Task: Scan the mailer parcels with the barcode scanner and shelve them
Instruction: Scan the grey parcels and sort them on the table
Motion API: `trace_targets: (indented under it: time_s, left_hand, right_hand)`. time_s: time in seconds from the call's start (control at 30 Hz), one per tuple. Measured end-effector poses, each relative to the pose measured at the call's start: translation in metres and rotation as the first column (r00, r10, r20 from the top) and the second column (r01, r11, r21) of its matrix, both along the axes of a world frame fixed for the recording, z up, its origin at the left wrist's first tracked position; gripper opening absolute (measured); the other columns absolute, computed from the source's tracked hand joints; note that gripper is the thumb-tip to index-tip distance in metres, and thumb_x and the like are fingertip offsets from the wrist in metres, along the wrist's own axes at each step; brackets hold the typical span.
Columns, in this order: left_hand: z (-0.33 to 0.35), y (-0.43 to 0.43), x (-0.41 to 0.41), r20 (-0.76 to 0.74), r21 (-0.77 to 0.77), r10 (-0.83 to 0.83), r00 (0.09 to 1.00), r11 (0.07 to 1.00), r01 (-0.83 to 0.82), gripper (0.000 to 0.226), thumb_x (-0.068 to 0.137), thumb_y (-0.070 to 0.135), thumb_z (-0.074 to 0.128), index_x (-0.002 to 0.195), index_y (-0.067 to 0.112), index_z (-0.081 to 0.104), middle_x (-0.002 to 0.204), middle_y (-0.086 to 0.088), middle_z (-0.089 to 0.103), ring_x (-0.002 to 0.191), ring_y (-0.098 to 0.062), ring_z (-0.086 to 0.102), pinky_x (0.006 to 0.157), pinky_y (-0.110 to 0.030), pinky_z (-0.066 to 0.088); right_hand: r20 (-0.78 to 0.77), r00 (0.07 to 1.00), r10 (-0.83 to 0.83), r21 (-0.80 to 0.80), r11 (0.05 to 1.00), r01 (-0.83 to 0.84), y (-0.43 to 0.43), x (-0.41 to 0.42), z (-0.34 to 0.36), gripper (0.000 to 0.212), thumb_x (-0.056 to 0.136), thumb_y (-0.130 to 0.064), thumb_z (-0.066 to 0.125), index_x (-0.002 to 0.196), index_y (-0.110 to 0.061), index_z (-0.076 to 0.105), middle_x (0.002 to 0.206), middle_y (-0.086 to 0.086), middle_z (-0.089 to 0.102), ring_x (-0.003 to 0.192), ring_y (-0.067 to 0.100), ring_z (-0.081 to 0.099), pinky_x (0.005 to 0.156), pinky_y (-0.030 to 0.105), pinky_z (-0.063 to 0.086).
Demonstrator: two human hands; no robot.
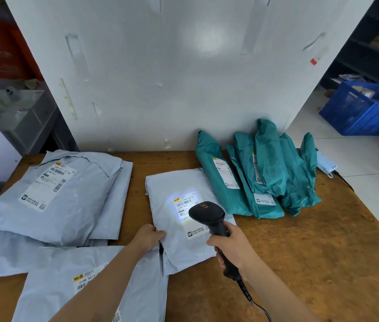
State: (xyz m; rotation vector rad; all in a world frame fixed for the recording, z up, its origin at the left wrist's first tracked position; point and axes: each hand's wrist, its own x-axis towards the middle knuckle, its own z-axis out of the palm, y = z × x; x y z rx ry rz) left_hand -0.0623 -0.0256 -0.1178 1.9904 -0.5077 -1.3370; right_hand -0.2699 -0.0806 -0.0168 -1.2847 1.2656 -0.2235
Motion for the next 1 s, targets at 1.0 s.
trace_targets:
  time_s: [1.0]
  left_hand:
    - [0.020,-0.040,-0.020,-0.303,-0.074,0.360,0.882,0.914,-0.398,0.049,0.071,0.007,0.080,0.116,0.001,0.062,0.118,-0.017,0.066,0.103,-0.032,0.064,0.090,-0.038,0.050]
  right_hand:
    - [-0.089,0.996,-0.015,-0.090,0.996,0.007,-0.001,-0.026,0.004,0.016,0.080,-0.007,0.064,0.091,-0.012,0.053,0.057,0.006,0.048,0.035,0.011,0.044,0.042,0.024,0.041]
